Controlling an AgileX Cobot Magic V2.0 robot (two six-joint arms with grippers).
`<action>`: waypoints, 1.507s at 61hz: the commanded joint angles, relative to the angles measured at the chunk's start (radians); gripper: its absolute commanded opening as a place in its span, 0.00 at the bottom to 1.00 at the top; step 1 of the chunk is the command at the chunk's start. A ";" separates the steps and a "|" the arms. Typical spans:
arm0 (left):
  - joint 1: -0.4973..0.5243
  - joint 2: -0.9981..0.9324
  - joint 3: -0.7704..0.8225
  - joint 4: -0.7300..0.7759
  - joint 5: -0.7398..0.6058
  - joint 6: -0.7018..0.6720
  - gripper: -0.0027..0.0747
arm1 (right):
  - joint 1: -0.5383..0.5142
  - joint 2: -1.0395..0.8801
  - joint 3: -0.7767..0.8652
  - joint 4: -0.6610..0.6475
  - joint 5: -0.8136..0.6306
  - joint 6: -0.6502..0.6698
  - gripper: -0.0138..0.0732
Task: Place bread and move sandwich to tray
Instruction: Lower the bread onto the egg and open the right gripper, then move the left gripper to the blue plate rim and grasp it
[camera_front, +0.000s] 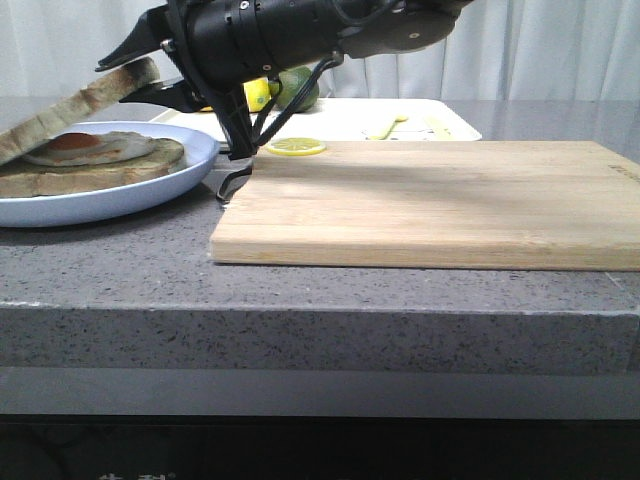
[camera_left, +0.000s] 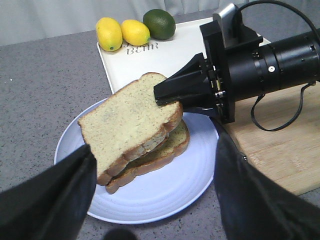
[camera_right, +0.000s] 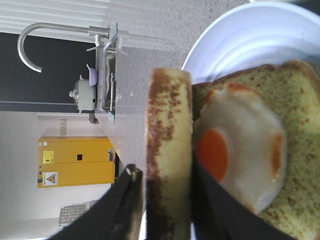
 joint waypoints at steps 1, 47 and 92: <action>-0.006 0.004 -0.031 0.000 -0.076 0.001 0.67 | 0.000 -0.066 -0.036 0.079 0.051 -0.005 0.53; -0.006 0.004 -0.031 0.000 -0.065 0.001 0.67 | -0.160 -0.361 -0.033 -0.373 0.095 -0.006 0.54; -0.006 0.004 -0.031 0.002 -0.040 0.001 0.67 | -0.216 -1.172 0.484 -1.563 0.208 0.190 0.54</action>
